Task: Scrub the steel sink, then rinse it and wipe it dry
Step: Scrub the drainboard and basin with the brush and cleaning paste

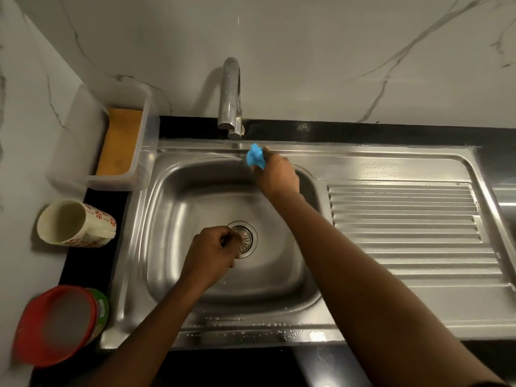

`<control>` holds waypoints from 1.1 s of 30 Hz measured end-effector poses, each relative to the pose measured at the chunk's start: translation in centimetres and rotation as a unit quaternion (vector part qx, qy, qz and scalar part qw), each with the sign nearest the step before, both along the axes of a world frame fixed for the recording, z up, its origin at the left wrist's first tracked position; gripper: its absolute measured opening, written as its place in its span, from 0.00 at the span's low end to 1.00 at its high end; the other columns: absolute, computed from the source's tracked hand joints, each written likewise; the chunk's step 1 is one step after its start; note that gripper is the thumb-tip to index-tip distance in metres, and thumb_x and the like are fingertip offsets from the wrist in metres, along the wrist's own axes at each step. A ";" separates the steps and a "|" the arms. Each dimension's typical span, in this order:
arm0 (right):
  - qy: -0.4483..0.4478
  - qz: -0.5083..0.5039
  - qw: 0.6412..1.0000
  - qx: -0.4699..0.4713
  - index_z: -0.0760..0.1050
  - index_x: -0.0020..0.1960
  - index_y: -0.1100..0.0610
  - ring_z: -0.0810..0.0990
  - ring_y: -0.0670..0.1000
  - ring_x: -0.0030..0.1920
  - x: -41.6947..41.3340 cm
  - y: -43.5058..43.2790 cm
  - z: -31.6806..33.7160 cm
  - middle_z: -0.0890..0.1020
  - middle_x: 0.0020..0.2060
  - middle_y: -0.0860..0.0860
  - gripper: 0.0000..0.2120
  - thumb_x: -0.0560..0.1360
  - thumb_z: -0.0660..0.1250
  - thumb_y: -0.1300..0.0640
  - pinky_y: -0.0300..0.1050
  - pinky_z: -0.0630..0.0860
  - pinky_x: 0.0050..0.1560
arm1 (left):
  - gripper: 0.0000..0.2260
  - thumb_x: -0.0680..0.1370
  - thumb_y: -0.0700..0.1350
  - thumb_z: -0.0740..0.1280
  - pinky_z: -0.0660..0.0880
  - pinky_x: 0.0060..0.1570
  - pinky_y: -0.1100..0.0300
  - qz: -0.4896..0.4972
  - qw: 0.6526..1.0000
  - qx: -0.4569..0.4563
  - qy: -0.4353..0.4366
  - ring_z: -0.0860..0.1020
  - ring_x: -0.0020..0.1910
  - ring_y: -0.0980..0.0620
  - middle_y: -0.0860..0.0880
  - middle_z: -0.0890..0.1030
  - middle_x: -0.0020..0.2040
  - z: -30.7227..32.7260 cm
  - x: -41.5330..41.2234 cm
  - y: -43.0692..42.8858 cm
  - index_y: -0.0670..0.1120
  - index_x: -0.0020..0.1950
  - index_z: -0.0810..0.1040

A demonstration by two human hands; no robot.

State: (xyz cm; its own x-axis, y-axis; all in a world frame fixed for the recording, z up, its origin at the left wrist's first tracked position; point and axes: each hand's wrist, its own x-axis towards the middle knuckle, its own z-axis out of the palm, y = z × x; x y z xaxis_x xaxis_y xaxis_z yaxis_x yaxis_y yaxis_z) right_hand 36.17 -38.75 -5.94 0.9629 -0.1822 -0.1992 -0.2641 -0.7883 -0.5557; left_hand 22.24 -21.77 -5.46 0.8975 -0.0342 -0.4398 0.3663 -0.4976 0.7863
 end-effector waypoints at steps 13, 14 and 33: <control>-0.013 -0.156 0.987 0.034 0.74 0.71 0.55 0.83 0.55 0.61 -1.0 -7.3 0.6 0.83 0.62 0.54 0.20 0.81 0.69 0.51 0.50 0.78 0.60 | 0.11 0.83 0.51 0.70 0.82 0.35 0.53 0.008 1.000 -0.016 0.015 0.83 0.30 0.53 0.52 0.86 0.35 -0.7 -1.0 1.2 0.50 0.42 0.84; -0.018 -0.139 0.989 0.035 0.74 0.72 0.54 0.83 0.55 0.60 -0.9 -5.2 0.2 0.83 0.60 0.54 0.20 0.82 0.68 0.50 0.50 0.79 0.60 | 0.11 0.83 0.51 0.70 0.82 0.35 0.52 0.009 1.000 -0.013 0.016 0.84 0.30 0.53 0.52 0.86 0.35 -0.7 -1.1 1.5 0.50 0.42 0.84; -0.002 0.049 0.996 -0.079 0.52 0.83 0.41 0.82 0.53 0.50 0.1 3.4 -2.5 0.82 0.60 0.57 0.30 0.85 0.60 0.45 0.46 0.79 0.44 | 0.12 0.83 0.52 0.70 0.84 0.39 0.48 0.052 0.999 0.002 0.003 0.84 0.30 0.52 0.51 0.86 0.34 -0.4 -1.3 5.4 0.49 0.43 0.85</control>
State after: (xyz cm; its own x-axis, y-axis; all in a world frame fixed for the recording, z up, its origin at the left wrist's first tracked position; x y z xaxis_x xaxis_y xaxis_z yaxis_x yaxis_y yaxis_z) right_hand 36.30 -35.37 -8.48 0.9783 -0.1161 -0.1714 -0.1797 -0.8875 -0.4243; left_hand 20.97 -16.39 -5.90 0.8935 0.0617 -0.4448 0.4210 -0.4596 0.7820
